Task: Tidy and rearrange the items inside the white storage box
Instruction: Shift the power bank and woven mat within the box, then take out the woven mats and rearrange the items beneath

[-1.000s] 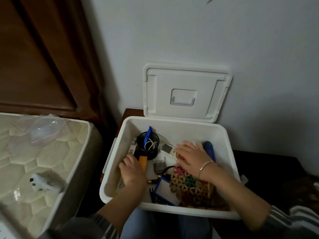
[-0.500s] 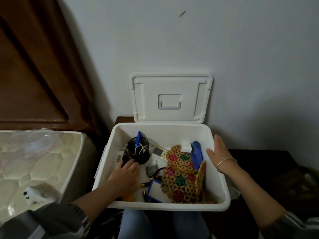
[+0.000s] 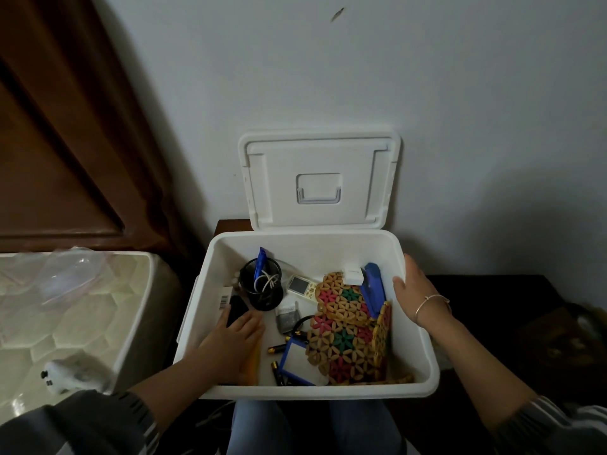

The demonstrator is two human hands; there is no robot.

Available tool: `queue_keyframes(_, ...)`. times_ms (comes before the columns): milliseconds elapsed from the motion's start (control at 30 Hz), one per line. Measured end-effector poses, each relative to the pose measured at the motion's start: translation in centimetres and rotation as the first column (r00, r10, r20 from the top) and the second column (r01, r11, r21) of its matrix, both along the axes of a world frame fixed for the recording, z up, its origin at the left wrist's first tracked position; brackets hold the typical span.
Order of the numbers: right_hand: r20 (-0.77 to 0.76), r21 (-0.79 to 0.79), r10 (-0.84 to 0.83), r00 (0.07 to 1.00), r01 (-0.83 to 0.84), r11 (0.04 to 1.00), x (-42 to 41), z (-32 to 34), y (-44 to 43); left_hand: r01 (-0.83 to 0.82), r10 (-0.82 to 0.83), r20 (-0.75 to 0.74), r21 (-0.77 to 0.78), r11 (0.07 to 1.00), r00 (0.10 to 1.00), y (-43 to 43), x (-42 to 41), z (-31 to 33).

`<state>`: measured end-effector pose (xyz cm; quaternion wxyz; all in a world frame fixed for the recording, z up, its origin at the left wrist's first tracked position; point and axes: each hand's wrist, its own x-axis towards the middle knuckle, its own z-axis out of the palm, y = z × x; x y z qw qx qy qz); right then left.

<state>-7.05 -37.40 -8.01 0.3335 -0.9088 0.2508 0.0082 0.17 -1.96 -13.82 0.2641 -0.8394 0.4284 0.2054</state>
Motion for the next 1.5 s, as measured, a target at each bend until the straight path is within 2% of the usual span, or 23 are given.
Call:
queue_keyframes(200, 0.019, -0.020, -0.004, 1.000, 0.004, 1.000, 0.1, -0.5, -0.2, -0.067, 0.062, -0.048, -0.111, 0.992, 0.997, 0.2, 0.7, 0.3)
queue_keyframes(333, 0.012, -0.036, 0.001, 1.000, -0.001, 0.999, 0.1, -0.6, -0.2, -0.127, 0.131, 0.007, -0.209, 0.970, 0.991, 0.4, 0.9, 0.8)
queue_keyframes(467, 0.009, -0.054, 0.000, 1.000, 0.000, 0.999, 0.1, -0.6, -0.3, -0.093, 0.101, 0.061, -0.123, 0.988, 0.993, 0.6, 0.4, 0.9)
queue_keyframes(700, -0.002, -0.067, -0.003, 1.000, 0.003, 0.998, 0.0, -0.5, -0.1, 0.084, -0.084, -0.002, -0.055, 0.995, 0.996, 0.9, 0.3, 0.8)
queue_keyframes(867, 0.007, -0.058, -0.003, 1.000, 0.003, 0.998, -0.1, -0.6, -0.2, 0.078, -0.079, -0.013, -0.036, 0.996, 0.997, 0.8, 0.6, 0.8)
queue_keyframes(933, 0.014, -0.061, -0.002, 1.000, 0.003, 0.998, -0.1, -0.7, -0.2, 0.064, -0.068, -0.040, -0.090, 0.994, 0.997, 0.0, 0.4, 1.0)
queue_keyframes(1000, 0.021, -0.067, 0.001, 1.000, 0.001, 0.998, -0.1, -0.8, -0.2, 0.002, -0.025, -0.105, -0.221, 0.975, 0.994, -1.5, -0.2, 1.2)
queue_keyframes(1067, 0.024, -0.076, 0.002, 1.000, 0.000, 0.997, -0.1, -0.7, -0.2, -0.173, 0.075, -0.245, -0.409, 0.896, 0.967, -3.8, -0.7, 1.7)
queue_keyframes(1133, 0.022, -0.083, 0.004, 1.000, -0.002, 0.997, -0.2, -0.6, -0.2, -0.446, 0.207, -0.466, -0.489, 0.750, 0.860, -6.9, -0.7, 2.1)
queue_keyframes(1200, 0.021, -0.086, 0.005, 1.000, -0.003, 0.996, -0.2, -0.4, -0.1, -0.744, 0.368, -0.687, -0.385, 0.547, 0.627, -10.1, -0.1, 2.2)
queue_keyframes(1267, 0.020, -0.082, 0.003, 1.000, -0.001, 0.997, -0.3, -0.2, 0.0, -0.928, 0.461, -0.814, -0.245, 0.281, 0.354, -13.0, 0.9, 2.1)
queue_keyframes(1333, 0.018, -0.076, -0.001, 1.000, 0.002, 0.997, -0.3, 0.1, 0.2, -0.975, 0.514, -0.828, -0.187, 0.118, 0.222, -15.3, 1.7, 1.5)
queue_keyframes(1500, -0.034, -0.109, -0.016, 0.999, 0.013, 0.994, -0.2, 0.6, 0.4, -0.991, 0.543, -0.837, -0.118, -0.060, 0.067, -18.8, 1.8, 0.0)
